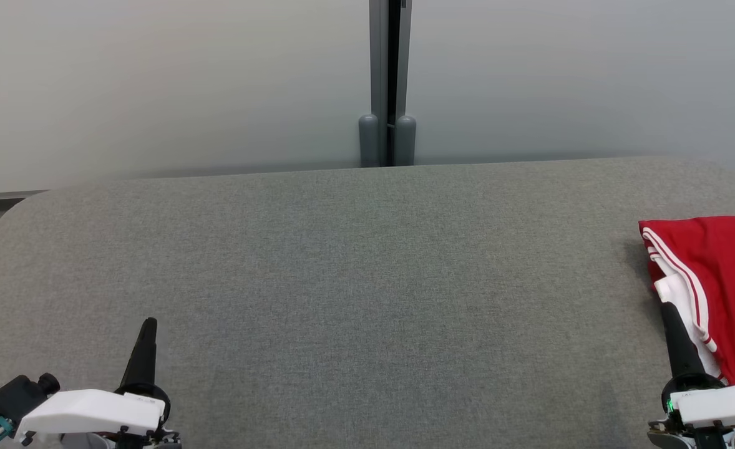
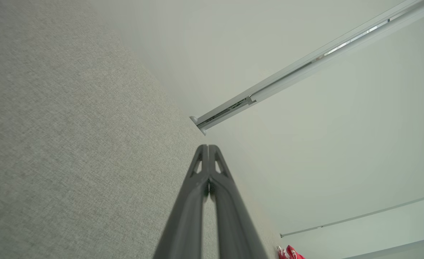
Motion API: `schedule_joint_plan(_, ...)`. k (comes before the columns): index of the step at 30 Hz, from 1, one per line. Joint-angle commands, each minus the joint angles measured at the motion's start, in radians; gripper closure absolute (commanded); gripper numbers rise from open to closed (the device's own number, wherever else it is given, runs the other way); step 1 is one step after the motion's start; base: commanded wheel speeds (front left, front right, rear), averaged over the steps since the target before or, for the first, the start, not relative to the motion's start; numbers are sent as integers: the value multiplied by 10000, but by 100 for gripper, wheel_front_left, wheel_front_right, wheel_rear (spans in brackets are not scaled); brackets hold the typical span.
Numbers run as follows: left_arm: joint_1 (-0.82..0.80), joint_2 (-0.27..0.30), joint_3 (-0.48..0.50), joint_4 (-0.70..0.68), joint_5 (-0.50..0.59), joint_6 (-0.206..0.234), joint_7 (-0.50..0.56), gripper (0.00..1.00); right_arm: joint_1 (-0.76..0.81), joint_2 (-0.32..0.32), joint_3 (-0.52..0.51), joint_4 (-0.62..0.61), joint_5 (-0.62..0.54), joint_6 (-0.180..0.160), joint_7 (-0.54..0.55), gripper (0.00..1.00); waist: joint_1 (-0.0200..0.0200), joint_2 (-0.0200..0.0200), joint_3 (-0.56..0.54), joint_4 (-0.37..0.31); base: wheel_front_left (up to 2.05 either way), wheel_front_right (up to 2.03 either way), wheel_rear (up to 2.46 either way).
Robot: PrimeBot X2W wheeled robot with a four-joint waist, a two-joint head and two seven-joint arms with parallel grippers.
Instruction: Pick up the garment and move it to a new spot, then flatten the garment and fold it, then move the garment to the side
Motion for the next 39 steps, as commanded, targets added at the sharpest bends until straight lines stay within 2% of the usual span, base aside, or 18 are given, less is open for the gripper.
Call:
schedule_joint_plan(1,-289,19,120,-47,-146,-75,27,100,-229,-27,-31,-19,224,3,30,100,0,0,3,-2,0,0,0)
schedule_joint_plan(39,-886,-672,1126,585,-2749,-958,791,100,-957,135,-238,861,3552,1,244,100,0,0,147,-102,0,0,0)
